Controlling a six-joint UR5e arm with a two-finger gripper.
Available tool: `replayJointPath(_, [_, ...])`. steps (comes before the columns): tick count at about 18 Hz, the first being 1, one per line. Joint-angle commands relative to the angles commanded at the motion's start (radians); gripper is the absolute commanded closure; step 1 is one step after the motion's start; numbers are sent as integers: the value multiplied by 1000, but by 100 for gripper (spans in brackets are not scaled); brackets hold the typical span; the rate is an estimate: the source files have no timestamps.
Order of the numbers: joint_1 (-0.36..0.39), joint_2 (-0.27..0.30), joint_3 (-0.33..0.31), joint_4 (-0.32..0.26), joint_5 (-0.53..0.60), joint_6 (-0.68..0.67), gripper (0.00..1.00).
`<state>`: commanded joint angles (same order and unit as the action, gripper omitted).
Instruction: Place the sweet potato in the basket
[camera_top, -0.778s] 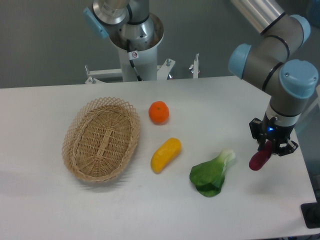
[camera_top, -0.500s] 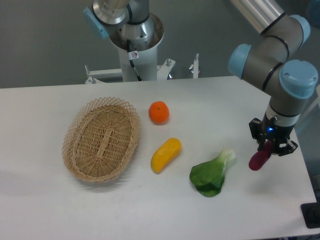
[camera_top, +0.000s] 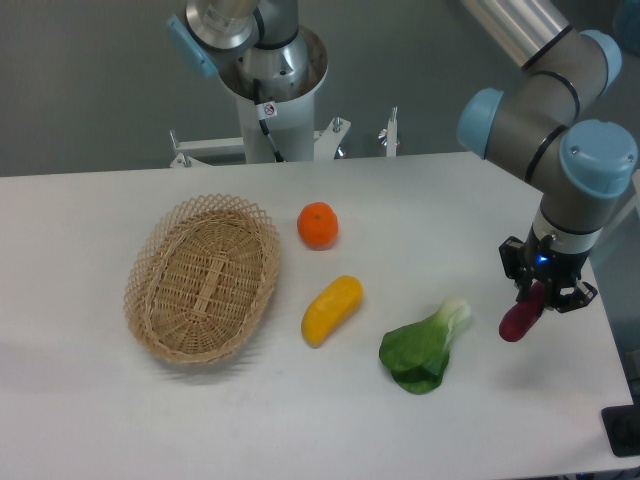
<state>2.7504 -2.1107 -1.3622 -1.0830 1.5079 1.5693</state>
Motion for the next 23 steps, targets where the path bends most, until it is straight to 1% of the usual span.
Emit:
replayJointPath(12, [-3,9,-31,5,-6,0,66])
replayJointPath(17, [-43,17,-57,26,-6,-31,66])
replayJointPath(20, [-73,24,-72,29,-3,-78,65])
replayJointPath(23, [-116,38,-98,52,-3,-147,66])
